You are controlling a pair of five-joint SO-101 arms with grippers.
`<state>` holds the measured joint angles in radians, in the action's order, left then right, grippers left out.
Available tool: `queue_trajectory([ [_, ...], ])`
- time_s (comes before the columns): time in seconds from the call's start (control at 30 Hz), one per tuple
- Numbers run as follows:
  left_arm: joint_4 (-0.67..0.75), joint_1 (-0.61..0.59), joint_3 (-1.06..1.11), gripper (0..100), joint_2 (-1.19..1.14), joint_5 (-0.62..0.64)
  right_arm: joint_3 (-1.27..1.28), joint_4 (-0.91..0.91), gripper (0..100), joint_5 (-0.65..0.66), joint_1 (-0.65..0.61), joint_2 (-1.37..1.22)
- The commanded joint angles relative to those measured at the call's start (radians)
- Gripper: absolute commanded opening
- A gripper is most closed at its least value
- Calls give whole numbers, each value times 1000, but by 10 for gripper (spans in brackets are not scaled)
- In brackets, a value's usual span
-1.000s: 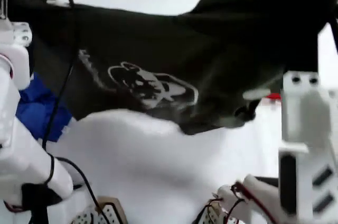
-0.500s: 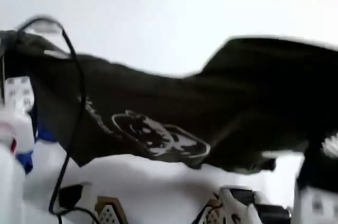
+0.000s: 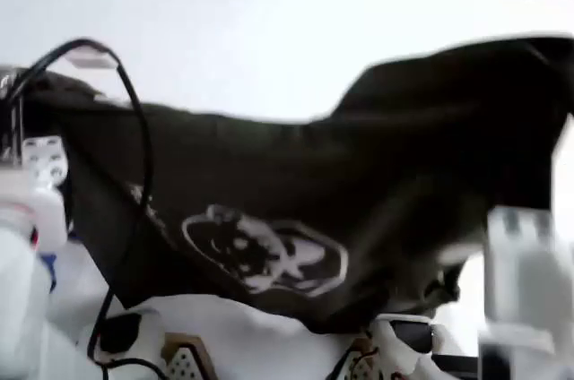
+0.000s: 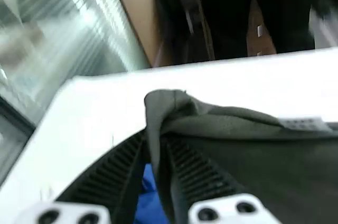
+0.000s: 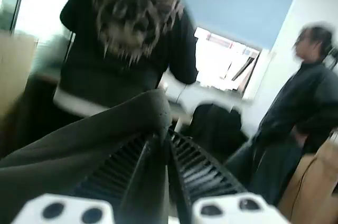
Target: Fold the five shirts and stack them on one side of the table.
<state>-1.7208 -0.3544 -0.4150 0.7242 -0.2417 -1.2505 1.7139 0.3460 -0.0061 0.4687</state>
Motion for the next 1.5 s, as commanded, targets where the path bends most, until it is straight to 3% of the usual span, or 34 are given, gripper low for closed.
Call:
queue_trajectory([
  [0.0,124,-9,140,25,-5,5,210,-104,18,-9,8,-15],
  [0.17,292,-3,348,25,-5,5,489,-254,18,-9,12,-15],
  [0.47,569,130,633,25,-6,0,896,-539,18,-3,15,-15],
  [0.73,758,132,615,25,-207,-43,1102,-771,18,2,16,-35],
  [1.03,638,132,128,25,-646,-43,974,-921,18,2,16,-285],
  [1.23,468,133,-226,25,-861,-41,675,-809,18,2,12,-467],
  [1.47,393,150,-355,25,-1102,-41,565,-673,18,-3,13,-717],
])
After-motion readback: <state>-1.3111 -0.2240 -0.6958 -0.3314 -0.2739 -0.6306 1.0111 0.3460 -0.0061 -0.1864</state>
